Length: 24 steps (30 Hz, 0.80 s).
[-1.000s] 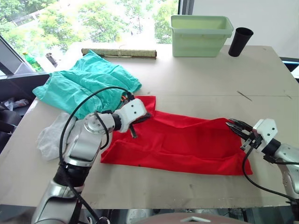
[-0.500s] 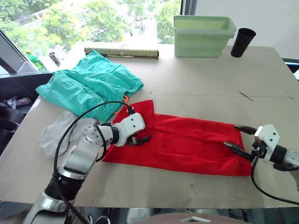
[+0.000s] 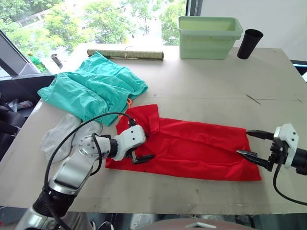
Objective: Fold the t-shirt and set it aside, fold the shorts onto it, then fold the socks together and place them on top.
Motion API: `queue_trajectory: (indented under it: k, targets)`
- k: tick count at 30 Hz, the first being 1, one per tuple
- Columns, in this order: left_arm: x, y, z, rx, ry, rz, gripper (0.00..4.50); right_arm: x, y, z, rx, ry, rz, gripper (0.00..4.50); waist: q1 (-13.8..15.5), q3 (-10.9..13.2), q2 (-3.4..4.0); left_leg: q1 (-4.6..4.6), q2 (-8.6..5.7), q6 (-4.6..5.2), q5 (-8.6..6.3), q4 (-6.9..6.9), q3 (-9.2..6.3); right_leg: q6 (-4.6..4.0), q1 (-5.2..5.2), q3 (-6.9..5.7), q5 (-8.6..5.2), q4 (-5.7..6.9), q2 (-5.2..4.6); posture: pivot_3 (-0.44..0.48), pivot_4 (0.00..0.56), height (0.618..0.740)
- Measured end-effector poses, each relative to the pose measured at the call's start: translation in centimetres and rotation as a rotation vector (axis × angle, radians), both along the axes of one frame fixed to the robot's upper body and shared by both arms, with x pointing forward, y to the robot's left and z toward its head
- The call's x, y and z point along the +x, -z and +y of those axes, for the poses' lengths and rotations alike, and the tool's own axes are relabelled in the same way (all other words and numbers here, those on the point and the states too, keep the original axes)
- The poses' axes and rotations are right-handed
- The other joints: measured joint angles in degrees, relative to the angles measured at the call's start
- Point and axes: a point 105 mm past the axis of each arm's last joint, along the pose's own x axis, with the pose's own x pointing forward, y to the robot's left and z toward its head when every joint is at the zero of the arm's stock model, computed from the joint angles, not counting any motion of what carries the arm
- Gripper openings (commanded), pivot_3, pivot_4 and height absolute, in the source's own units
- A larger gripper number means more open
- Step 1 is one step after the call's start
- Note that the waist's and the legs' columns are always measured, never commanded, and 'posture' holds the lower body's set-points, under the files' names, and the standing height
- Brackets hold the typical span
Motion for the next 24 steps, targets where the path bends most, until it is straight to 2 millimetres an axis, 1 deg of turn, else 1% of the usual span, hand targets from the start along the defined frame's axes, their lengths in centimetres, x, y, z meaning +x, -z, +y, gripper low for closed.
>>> queue_trajectory:
  k: [2,4,5,7,8,11,13,15,16,19,21,24]
  targets:
    - [0.3,-1.9,0.3,-0.042,0.023,0.003,4.42,0.2,-0.1,0.6,0.005,0.006,-0.011,4.5,0.08,0.01,-0.01,-0.04,0.0,-0.01,0.0,0.0,-0.04,0.0,-0.01,-0.05,0.0,0.0,0.0,0.0,0.15,0.737]
    - [2.0,-4.5,0.6,-0.055,0.006,-0.087,4.42,0.5,0.3,1.3,0.015,0.009,-0.011,4.5,0.23,0.0,0.0,-0.05,-0.03,-0.09,-0.04,0.02,-0.08,0.02,-0.02,-0.09,0.0,-0.06,0.0,0.0,0.15,0.737]
    - [3.2,-5.9,1.1,-0.06,-0.022,-0.138,4.42,0.8,0.5,1.8,0.029,0.009,-0.012,4.5,0.22,0.0,0.0,-0.05,-0.05,-0.11,-0.06,0.02,-0.08,0.03,0.0,-0.1,0.01,-0.09,0.0,0.0,0.15,0.737]
    - [4.5,-7.0,1.6,-0.063,-0.058,-0.183,4.42,1.0,0.6,2.2,0.037,0.012,-0.011,4.5,0.09,0.0,0.01,-0.08,-0.08,0.08,0.04,0.01,-0.07,0.04,0.04,-0.09,0.02,-0.12,-0.01,0.0,0.15,0.737]
    - [5.7,-7.4,2.2,-0.073,-0.099,-0.196,4.42,1.4,0.5,2.6,0.044,0.008,-0.016,4.5,0.07,0.01,-0.02,-0.09,-0.07,0.08,0.04,0.02,-0.07,0.04,0.04,-0.1,0.02,-0.12,0.01,0.0,0.15,0.737]
    - [7.7,-8.1,3.5,-0.081,-0.174,-0.214,4.42,1.8,0.2,3.3,0.055,0.002,-0.025,4.5,0.03,0.02,-0.03,-0.09,-0.06,0.08,0.05,0.01,-0.07,0.04,0.02,-0.1,0.02,-0.09,0.09,0.0,0.15,0.737]
    - [9.5,-8.8,3.8,-0.118,-0.22,-0.215,4.42,2.2,-0.1,4.3,0.071,-0.025,-0.034,4.5,0.16,0.03,-0.05,-0.12,-0.04,0.08,0.06,0.04,-0.07,0.04,0.02,-0.11,0.02,-0.07,0.15,0.0,0.15,0.737]
    - [10.7,-9.1,3.2,-0.164,-0.227,-0.19,4.42,2.3,0.0,5.0,0.08,-0.048,-0.03,4.5,0.33,0.02,-0.07,-0.14,-0.07,0.09,0.06,0.07,-0.07,0.04,0.04,-0.11,0.02,-0.08,0.16,0.0,0.15,0.737]
    - [11.4,-9.2,2.5,-0.21,-0.227,-0.151,4.42,2.3,0.1,5.4,0.082,-0.061,-0.025,4.5,0.52,0.02,-0.09,-0.17,-0.07,0.09,0.06,0.15,-0.08,0.05,0.04,-0.12,0.02,-0.07,0.17,0.0,0.15,0.737]
    - [12.4,-8.9,1.1,-0.299,-0.202,-0.039,4.42,2.2,0.6,5.9,0.072,-0.088,-0.011,4.5,0.3,0.04,-0.16,-0.19,-0.08,0.1,0.06,0.19,-0.07,0.06,0.04,-0.11,0.02,-0.07,0.18,0.0,0.15,0.737]
    - [13.1,-7.9,0.8,-0.282,-0.183,0.036,4.42,2.0,0.8,6.0,0.069,-0.106,-0.012,4.5,0.04,0.05,-0.18,-0.16,-0.07,0.1,0.06,0.2,-0.06,0.06,0.04,-0.1,0.02,-0.05,0.22,0.0,0.15,0.737]
    - [13.7,-6.5,0.7,-0.231,-0.179,0.073,4.42,1.9,0.8,6.1,0.089,-0.107,-0.017,4.5,-0.17,0.07,-0.23,-0.12,-0.02,0.08,0.07,0.2,-0.02,0.05,0.02,-0.06,0.02,0.08,0.27,0.0,0.15,0.737]
